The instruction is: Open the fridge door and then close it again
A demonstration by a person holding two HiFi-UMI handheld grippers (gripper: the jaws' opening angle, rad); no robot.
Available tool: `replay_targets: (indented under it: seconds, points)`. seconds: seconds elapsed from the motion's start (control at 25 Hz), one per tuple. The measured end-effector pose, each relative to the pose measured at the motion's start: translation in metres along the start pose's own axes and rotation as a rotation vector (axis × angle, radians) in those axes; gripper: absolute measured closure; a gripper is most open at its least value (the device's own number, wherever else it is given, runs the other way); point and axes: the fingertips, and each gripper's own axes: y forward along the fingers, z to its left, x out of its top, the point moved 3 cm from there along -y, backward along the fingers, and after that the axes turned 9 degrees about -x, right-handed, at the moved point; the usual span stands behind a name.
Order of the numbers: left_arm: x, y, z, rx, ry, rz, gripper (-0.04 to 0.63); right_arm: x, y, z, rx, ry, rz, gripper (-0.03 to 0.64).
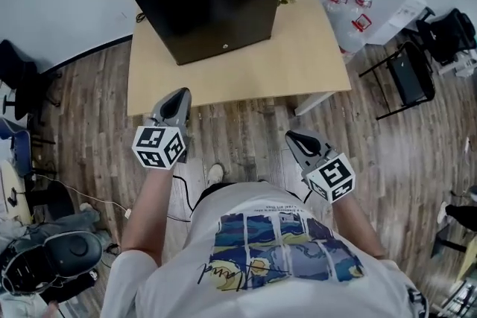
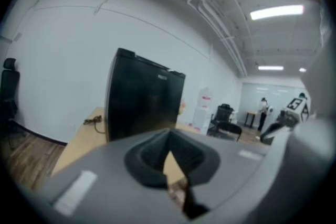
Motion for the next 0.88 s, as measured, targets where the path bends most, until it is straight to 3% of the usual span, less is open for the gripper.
replay_targets:
  seconds: [0.4,0.68,0.88]
  points:
    - [-0.037,-0.040,-0.132,-0.034,-0.081,0.008,0.588,-0.028,-0.052,-0.014,0.105,-0.030,-0.016,0.601]
    - [-0.059,-0.063,-0.199,-0.074,-0.065,0.064,0.588,-0.036,-0.070,-0.004,0.161,-0.036,-0.040,0.601]
    - [-0.067,-0.073,-0.222,-0.065,-0.050,0.081,0.588,-0.036,-0.080,0.006,0.200,-0.056,-0.051,0.601]
